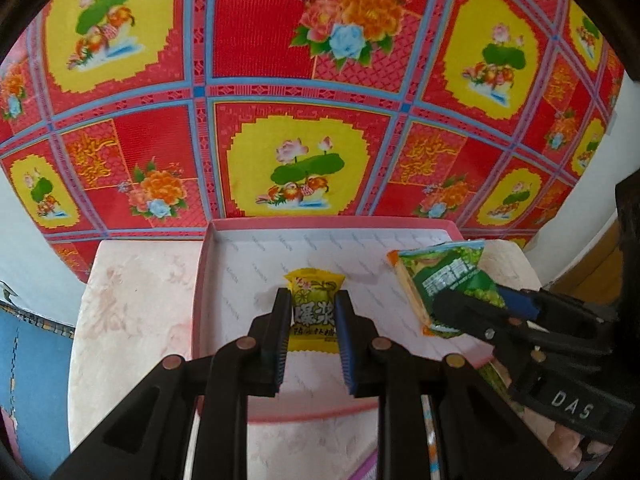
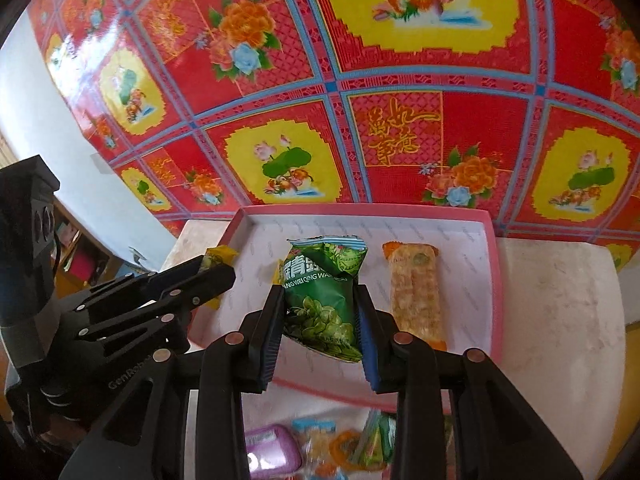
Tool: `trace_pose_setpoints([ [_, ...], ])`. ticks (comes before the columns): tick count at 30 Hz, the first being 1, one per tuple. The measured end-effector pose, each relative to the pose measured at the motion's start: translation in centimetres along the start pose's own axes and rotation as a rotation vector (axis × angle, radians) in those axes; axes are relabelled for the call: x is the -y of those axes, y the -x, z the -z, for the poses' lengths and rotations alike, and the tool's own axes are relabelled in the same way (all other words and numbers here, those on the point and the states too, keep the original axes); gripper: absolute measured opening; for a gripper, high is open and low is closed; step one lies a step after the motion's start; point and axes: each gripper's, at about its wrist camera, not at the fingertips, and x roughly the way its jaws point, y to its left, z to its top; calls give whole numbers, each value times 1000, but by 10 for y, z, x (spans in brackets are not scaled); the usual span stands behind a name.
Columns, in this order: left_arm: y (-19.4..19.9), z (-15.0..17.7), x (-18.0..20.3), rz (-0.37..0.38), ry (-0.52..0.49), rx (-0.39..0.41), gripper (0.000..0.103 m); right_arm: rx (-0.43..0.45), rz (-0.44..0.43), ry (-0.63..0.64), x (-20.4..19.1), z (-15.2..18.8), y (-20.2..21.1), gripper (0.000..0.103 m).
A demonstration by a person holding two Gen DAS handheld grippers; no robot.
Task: Organize snacks
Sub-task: 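Carry the yellow candy with the left tool while the right tool carries the green bag to the tray, then open both tools to release the candy and green bag in the tray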
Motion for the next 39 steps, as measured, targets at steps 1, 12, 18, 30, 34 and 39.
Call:
trace_pose_setpoints([
  [1, -4, -1, -1, -1, 0, 0, 22, -3, -3, -3, 1, -2, -5, 34],
  [12, -55, -12, -15, -7, 15, -28, 22, -45, -12, -48, 15, -16, -57, 34],
  [18, -73, -14, -18, -11, 14, -35, 22, -62, -8, -62, 22, -19, -77, 34],
  [30, -95, -12, -15, -28, 2, -45, 22, -97, -7, -74, 29, -15, -101, 35],
  [34, -91, -8, -15, -22, 1, -31, 22, -100, -20, -77, 27, -15, -105, 35],
  [39, -81, -6, -6, -43, -18, -23, 29, -72, -22, -80, 25, -16, -93, 40],
])
